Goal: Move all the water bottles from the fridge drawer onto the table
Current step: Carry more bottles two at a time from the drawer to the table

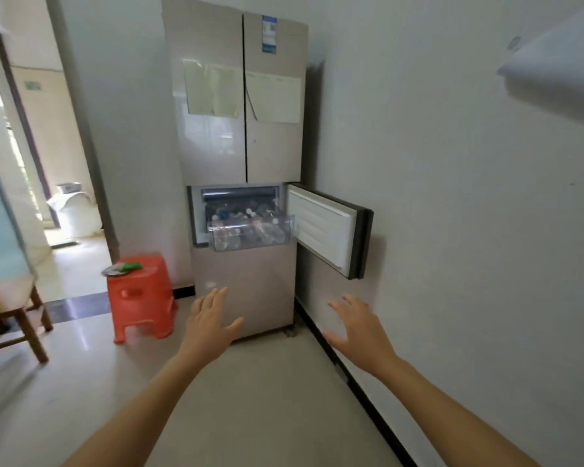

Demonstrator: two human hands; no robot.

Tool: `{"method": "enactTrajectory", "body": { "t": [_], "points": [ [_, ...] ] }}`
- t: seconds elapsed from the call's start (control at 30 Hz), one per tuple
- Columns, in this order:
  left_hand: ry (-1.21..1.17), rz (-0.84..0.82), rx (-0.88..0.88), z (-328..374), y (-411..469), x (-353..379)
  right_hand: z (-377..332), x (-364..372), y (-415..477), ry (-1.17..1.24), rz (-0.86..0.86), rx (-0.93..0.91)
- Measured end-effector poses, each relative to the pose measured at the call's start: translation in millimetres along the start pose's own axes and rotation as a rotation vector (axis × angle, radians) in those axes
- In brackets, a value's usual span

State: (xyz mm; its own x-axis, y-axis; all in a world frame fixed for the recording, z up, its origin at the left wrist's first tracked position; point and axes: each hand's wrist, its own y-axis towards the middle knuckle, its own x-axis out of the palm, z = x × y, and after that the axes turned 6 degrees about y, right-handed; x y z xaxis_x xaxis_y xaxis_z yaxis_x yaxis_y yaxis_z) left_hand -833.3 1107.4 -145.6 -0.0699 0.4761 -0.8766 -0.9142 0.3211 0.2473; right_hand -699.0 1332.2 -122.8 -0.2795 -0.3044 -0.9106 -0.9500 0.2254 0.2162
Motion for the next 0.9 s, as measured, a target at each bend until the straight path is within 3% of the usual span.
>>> {"method": "enactTrajectory", "body": {
  "t": [0.33, 0.6, 0.9],
  "points": [
    [0.003, 0.121, -0.135, -66.7, 140.3, 19.5, 11.6, 55.7, 182.8, 0.063, -0.068, -0.081],
    [-0.037, 0.129, -0.153, -90.7, 283.5, 31.6, 26.8, 57.8, 339.7, 0.089, -0.063, -0.069],
    [-0.015, 0.094, -0.159, -112.6, 427.1, 90.2, 71.8, 107.2, 506.4, 0.122, -0.096, -0.091]
  ]
}}
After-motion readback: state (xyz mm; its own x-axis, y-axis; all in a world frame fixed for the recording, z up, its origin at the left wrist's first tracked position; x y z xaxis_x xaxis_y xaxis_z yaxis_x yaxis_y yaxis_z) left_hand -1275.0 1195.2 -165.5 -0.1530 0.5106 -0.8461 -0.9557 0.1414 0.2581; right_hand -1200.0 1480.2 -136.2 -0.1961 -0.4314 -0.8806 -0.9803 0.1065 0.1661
